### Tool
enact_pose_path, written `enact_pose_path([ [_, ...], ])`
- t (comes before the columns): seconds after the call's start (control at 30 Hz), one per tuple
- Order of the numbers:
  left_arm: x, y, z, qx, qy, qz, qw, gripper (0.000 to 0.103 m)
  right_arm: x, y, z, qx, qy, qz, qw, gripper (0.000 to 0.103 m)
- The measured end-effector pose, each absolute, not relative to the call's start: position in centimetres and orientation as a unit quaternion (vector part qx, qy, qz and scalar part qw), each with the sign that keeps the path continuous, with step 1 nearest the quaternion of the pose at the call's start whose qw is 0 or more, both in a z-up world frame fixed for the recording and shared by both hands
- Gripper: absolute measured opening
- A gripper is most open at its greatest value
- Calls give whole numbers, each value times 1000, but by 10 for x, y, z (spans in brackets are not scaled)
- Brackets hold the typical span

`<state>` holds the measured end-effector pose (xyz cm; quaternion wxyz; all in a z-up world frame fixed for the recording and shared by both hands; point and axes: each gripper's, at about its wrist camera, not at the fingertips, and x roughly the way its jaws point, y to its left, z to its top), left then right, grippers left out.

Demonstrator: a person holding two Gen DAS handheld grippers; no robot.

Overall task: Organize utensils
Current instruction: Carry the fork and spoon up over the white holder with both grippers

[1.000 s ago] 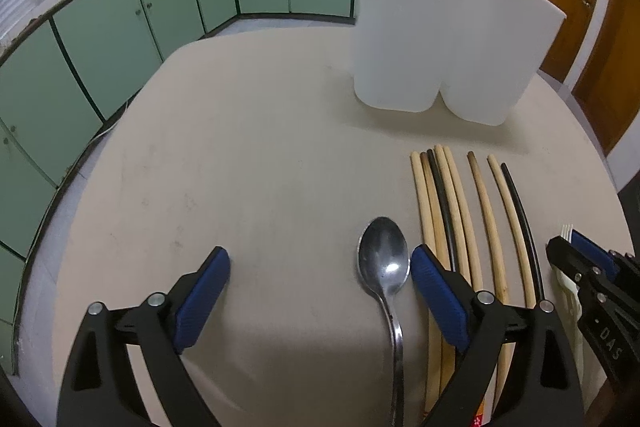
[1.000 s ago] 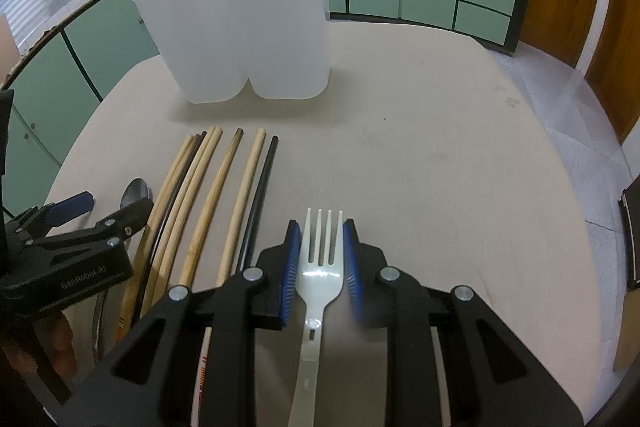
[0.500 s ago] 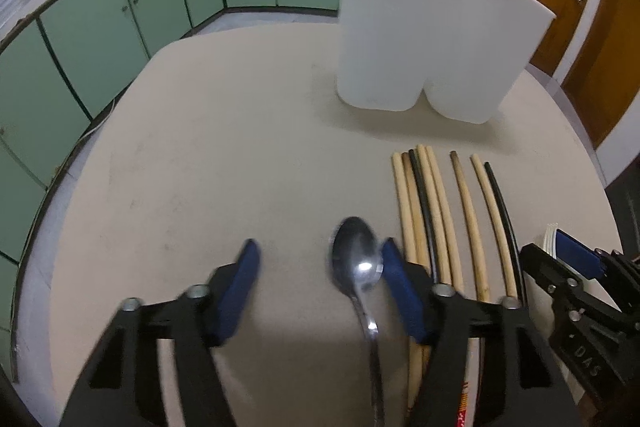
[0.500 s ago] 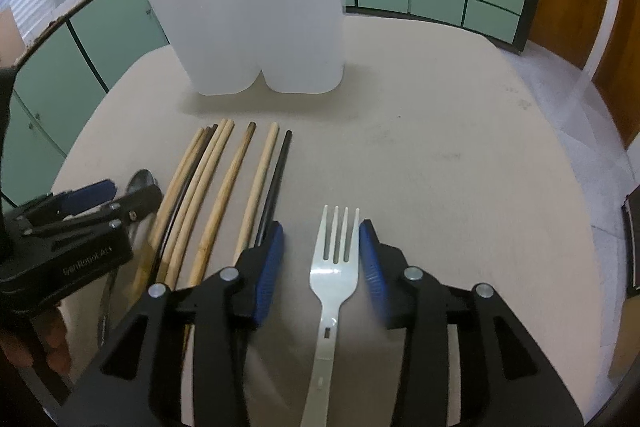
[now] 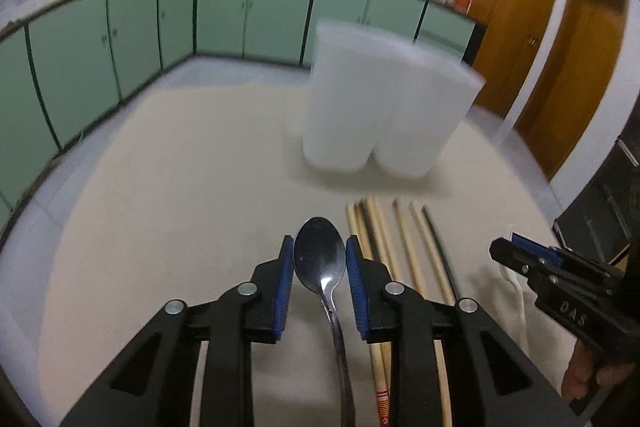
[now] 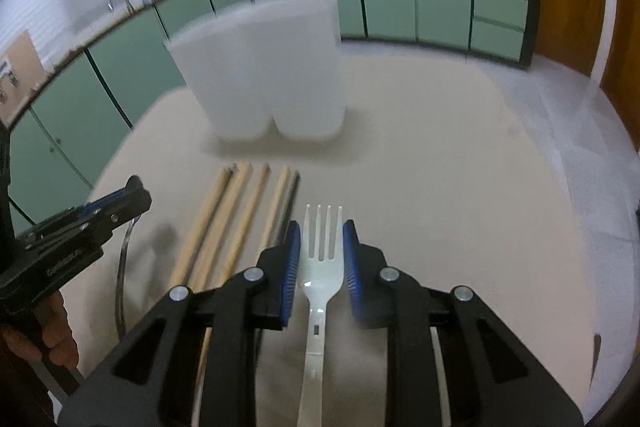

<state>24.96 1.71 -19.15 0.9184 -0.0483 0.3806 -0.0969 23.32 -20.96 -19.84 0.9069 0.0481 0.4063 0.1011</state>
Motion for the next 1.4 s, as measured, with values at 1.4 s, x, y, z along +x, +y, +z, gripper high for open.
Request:
enact_pose_path([
  [1.4,247,19,-52,-31,160,-119,979,2,290,-218,-62,91,184,168,964,20],
])
